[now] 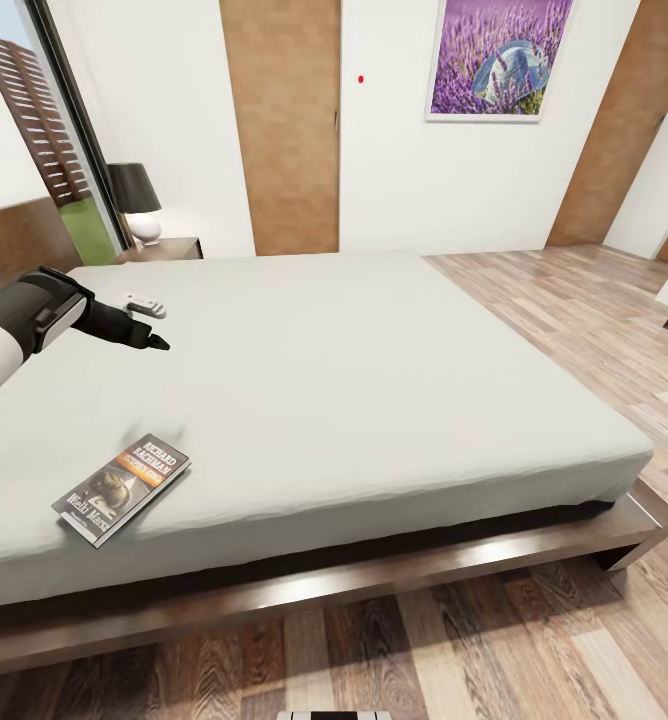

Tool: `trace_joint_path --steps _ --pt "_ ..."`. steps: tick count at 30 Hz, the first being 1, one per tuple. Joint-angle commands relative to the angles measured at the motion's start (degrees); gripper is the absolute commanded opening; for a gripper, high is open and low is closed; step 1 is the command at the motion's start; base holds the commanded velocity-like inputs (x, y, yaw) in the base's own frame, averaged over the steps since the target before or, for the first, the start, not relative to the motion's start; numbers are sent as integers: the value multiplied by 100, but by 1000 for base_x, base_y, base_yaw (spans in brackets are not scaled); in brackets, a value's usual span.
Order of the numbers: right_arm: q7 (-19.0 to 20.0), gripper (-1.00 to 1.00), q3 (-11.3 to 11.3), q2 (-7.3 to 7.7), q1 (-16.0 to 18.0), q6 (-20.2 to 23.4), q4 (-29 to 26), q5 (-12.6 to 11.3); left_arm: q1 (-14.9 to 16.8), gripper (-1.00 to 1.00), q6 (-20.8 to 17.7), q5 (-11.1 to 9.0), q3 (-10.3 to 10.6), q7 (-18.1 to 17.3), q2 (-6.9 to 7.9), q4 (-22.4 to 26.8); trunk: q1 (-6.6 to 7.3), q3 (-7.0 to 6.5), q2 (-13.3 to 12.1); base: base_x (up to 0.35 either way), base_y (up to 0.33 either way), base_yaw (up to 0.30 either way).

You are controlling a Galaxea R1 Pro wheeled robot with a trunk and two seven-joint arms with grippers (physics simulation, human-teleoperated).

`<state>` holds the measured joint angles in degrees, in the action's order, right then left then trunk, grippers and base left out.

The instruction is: In the bedroom, move the book from the bed onto either nightstand, and place the two sandals side by side next to the bed.

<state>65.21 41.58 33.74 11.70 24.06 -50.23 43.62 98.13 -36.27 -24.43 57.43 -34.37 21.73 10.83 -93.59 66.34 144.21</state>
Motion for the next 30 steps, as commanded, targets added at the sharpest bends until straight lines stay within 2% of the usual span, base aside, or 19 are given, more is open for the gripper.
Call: trace_joint_path --steps 1,10,15,18,25,26,30 --pt "36 100 12 -3 8 44 -6 27 4 100 -38 -41 32 -2 7 13 1 5 2 0 0 0" --pt "-96 100 16 27 14 263 -8 23 4 100 -38 -37 32 -1 7 15 1 5 2 0 0 0" --pt "66 100 16 32 17 435 -11 23 4 100 -38 -32 32 -5 7 15 1 5 2 0 0 0" --pt "430 100 15 38 21 505 -22 23 4 100 -38 -30 32 -7 7 14 1 5 2 0 0 0" --pt "1835 100 27 82 52 513 -77 17 4 100 -38 -21 32 -9 7 14 1 5 2 0 0 0" --pt "1835 100 27 82 52 513 -77 17 4 100 -38 -21 32 -9 7 14 1 5 2 0 0 0" --pt "2281 100 35 121 69 512 -90 -10 4 100 -38 -19 32 -10 7 12 1 5 2 0 0 0"
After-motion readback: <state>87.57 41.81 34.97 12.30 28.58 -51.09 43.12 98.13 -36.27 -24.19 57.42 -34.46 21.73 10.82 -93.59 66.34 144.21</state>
